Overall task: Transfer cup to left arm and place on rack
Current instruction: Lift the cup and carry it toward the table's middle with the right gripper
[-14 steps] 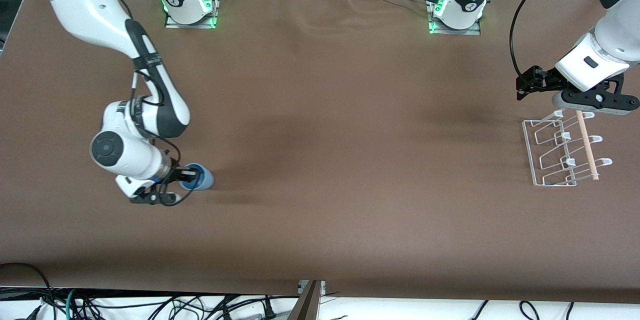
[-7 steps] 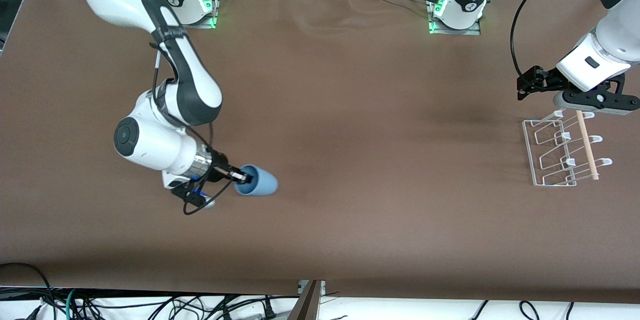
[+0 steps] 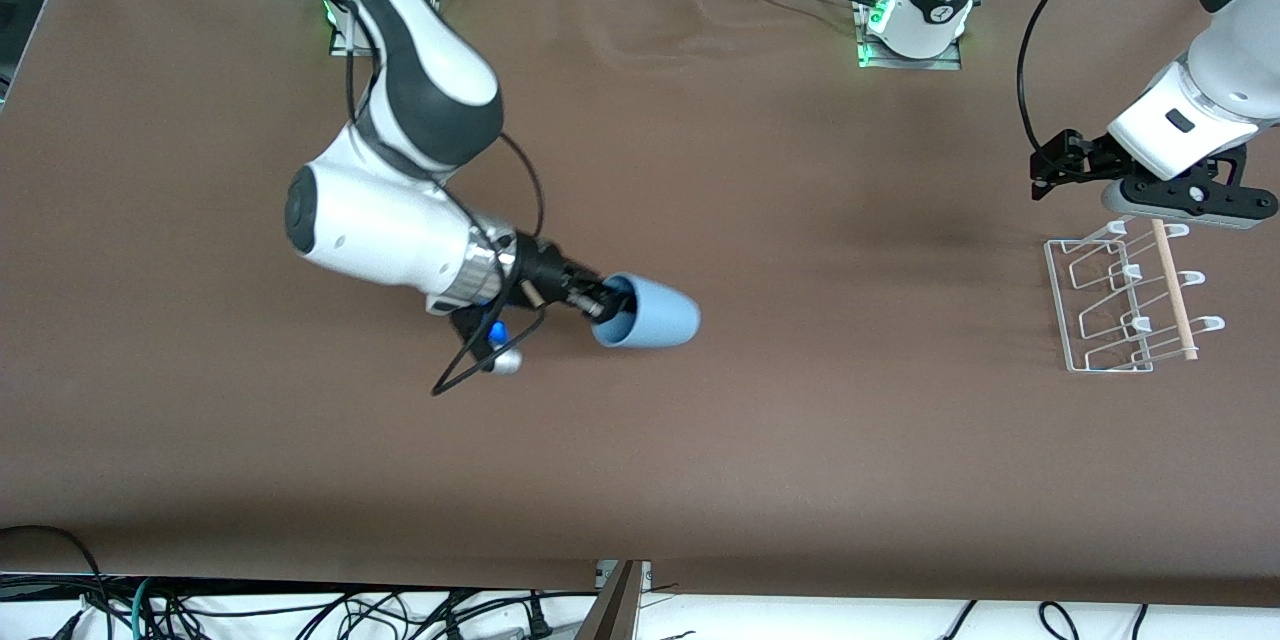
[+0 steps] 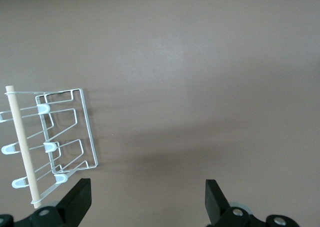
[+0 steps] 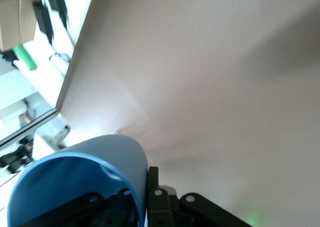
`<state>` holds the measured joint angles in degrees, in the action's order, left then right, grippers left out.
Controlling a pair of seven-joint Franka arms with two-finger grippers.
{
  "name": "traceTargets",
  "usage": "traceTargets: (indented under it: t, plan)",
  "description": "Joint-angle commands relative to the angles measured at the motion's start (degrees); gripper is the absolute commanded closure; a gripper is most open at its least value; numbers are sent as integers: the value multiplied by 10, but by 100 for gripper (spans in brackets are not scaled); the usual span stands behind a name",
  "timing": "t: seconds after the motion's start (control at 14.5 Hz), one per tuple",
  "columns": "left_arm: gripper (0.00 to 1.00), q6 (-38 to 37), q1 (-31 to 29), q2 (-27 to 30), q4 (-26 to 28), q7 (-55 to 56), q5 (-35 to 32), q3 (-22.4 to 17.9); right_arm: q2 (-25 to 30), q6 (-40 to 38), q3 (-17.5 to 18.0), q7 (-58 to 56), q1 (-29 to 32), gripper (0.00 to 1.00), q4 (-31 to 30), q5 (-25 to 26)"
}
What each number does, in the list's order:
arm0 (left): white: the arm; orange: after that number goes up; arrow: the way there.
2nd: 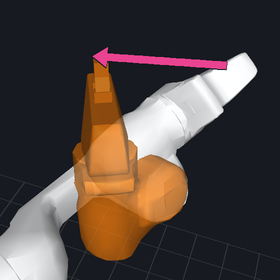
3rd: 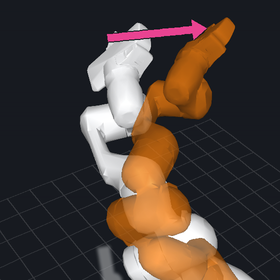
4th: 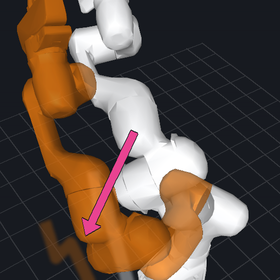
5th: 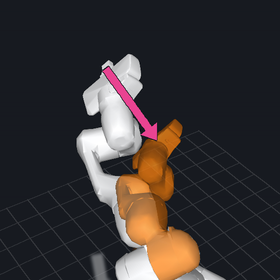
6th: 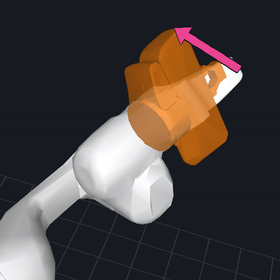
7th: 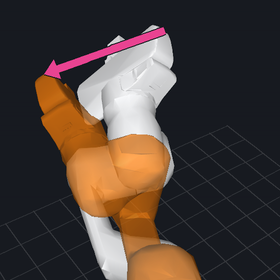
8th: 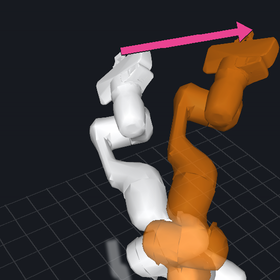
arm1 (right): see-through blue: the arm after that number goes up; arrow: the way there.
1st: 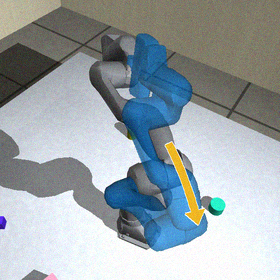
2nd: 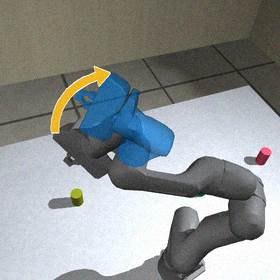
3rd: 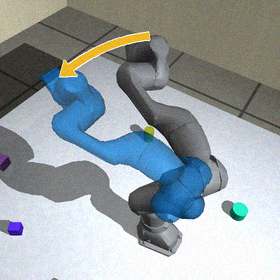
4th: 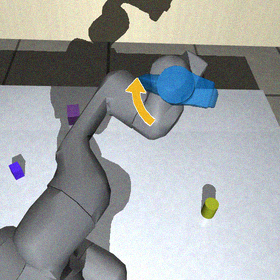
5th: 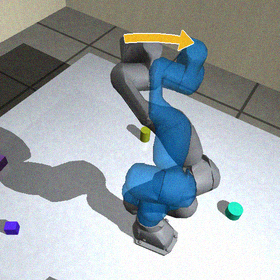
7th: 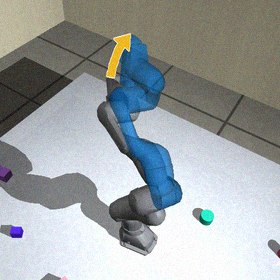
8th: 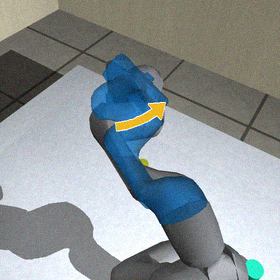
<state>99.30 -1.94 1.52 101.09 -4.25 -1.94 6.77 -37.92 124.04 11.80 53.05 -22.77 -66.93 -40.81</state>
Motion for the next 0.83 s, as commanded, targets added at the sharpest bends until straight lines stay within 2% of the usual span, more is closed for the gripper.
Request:
traceTargets:
  t: [0.0, 0.14, 0.41, 0.48, 0.62, 0.76]
  plan:
    - [0, -36, 2, -7, -26, 1, 4, 10, -7, -2, 52, 55, 2, 100, 39, -12]
    - [0, -39, 2, -8, -27, -1, 4, 11, -7, 23, 74, 73, -8, 100, 43, -12]
    - [0, -42, 1, -5, -27, 1, 7, 13, -9, 90, 74, 93, -68, 100, 41, -7]
    - [0, -42, 3, -4, -32, 0, 25, 17, -11, 91, 74, 94, -71, 100, 40, -8]
    - [0, -86, 2, -6, -84, -1, 96, 33, -15, 92, 74, 116, -79, 100, 40, -6]
    - [0, -109, 4, -16, -100, -1, 117, 35, -15, 97, 74, 119, -82, 100, 41, -5]
